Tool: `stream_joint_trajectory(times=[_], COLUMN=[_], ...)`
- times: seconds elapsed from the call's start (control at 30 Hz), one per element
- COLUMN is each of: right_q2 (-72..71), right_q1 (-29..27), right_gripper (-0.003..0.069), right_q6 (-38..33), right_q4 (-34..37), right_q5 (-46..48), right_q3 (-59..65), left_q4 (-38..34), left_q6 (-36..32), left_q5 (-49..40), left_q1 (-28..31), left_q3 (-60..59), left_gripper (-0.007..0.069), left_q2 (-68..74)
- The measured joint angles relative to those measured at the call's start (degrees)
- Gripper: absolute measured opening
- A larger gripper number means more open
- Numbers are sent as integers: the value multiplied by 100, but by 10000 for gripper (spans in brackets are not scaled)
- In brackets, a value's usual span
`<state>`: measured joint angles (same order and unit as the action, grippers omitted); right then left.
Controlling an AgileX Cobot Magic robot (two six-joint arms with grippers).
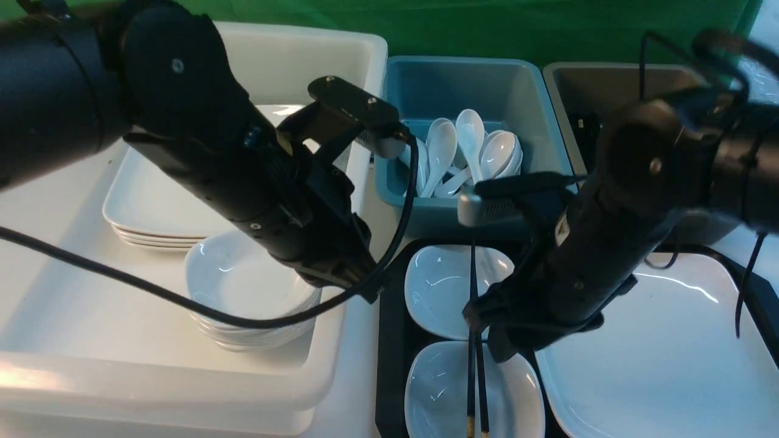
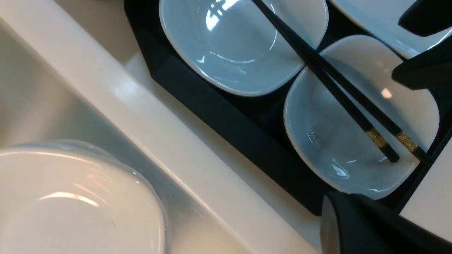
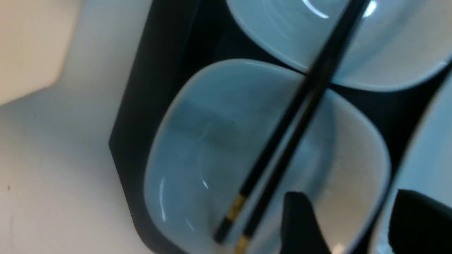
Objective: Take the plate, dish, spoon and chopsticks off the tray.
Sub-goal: Use the right arm to grab a pair of chopsticks from the plate
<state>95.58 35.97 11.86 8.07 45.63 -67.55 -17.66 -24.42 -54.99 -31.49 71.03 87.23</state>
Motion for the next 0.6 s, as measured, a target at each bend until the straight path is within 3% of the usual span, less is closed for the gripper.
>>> stream_joint_trajectory(times=[0.27,0.6], right_q2=[353,884], right_q1=[304,310], right_gripper=[399,382], right_q6=[426,667], right_q4=[-25,-30], right_q5=[-829,-870], right_q3=[252,268], left_q4=[8,8], left_q6=[-95,-95], left_q5=[7,48], left_q1=[0,0], left_q3=[-48,-52], left_gripper=[2,2], left_q2=[-51,-51])
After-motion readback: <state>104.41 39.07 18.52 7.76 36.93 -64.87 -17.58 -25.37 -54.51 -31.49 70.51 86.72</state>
